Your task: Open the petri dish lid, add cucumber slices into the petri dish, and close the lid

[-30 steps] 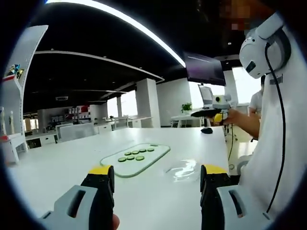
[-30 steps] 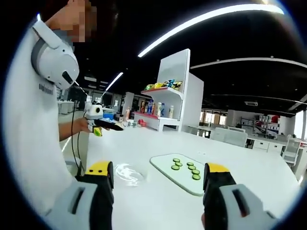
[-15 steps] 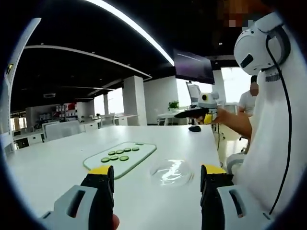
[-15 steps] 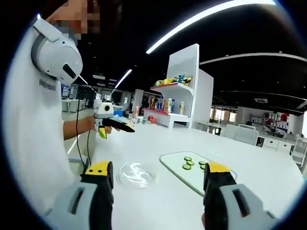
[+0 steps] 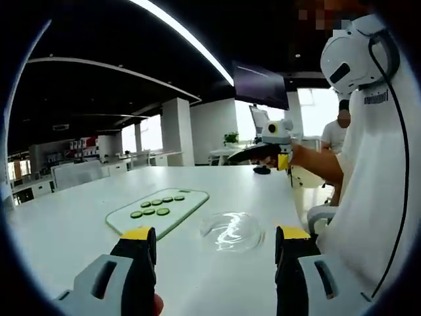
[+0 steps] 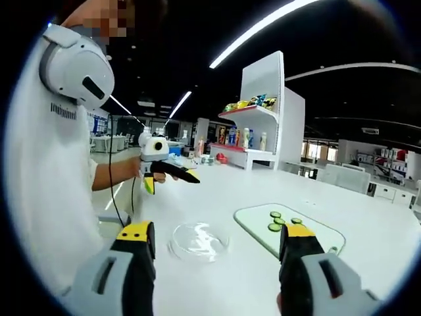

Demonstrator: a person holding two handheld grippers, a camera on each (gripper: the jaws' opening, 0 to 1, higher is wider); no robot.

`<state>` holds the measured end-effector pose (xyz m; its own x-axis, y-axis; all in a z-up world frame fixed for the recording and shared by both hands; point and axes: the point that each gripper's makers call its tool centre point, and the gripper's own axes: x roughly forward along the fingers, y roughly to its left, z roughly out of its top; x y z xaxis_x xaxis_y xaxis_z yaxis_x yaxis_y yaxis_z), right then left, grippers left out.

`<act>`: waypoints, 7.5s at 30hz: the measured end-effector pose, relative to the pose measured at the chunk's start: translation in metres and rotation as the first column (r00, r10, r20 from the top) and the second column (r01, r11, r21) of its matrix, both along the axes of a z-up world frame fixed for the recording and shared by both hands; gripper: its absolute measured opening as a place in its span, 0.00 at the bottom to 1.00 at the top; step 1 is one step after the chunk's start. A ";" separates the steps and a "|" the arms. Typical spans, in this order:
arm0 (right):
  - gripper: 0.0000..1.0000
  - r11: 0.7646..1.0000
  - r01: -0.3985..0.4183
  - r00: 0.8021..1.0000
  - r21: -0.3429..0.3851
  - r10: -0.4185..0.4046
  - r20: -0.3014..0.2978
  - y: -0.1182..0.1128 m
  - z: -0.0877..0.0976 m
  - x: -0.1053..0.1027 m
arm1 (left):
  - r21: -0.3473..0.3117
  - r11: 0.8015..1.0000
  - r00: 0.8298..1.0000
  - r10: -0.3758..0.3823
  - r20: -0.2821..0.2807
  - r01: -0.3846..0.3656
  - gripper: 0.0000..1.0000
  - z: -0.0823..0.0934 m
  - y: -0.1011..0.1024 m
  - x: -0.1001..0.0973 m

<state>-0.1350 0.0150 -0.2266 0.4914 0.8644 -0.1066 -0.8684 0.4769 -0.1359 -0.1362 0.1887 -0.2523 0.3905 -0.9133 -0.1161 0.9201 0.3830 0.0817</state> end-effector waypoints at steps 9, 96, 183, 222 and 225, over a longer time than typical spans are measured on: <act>0.78 0.997 -0.064 0.997 -0.040 0.063 -0.036 0.021 -0.014 0.001 | 0.026 0.998 0.999 -0.049 -0.015 0.049 0.74 -0.010 -0.013 0.001; 0.77 0.883 -0.358 0.929 -0.304 0.306 -0.208 0.091 -0.108 0.022 | 0.190 0.942 0.959 -0.263 -0.104 0.278 0.75 -0.071 -0.091 0.013; 0.70 0.871 -0.369 0.927 -0.325 0.323 -0.190 0.094 -0.097 0.023 | 0.229 0.926 0.953 -0.280 -0.114 0.299 0.69 -0.067 -0.092 0.017; 0.70 0.857 -0.407 0.913 -0.315 0.378 -0.151 0.123 -0.068 0.021 | 0.215 0.944 0.968 -0.242 -0.059 0.249 0.69 -0.041 -0.066 0.015; 0.70 0.853 -0.419 0.908 -0.312 0.391 -0.149 0.130 -0.067 0.021 | 0.216 0.947 0.972 -0.230 -0.057 0.237 0.69 -0.040 -0.060 0.015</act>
<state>-0.1136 0.1447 -0.2939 0.0834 0.8925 -0.4432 -0.9890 0.0197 -0.1465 -0.1210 0.1289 -0.2923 0.1629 -0.9287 -0.3332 0.9850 0.1333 0.1100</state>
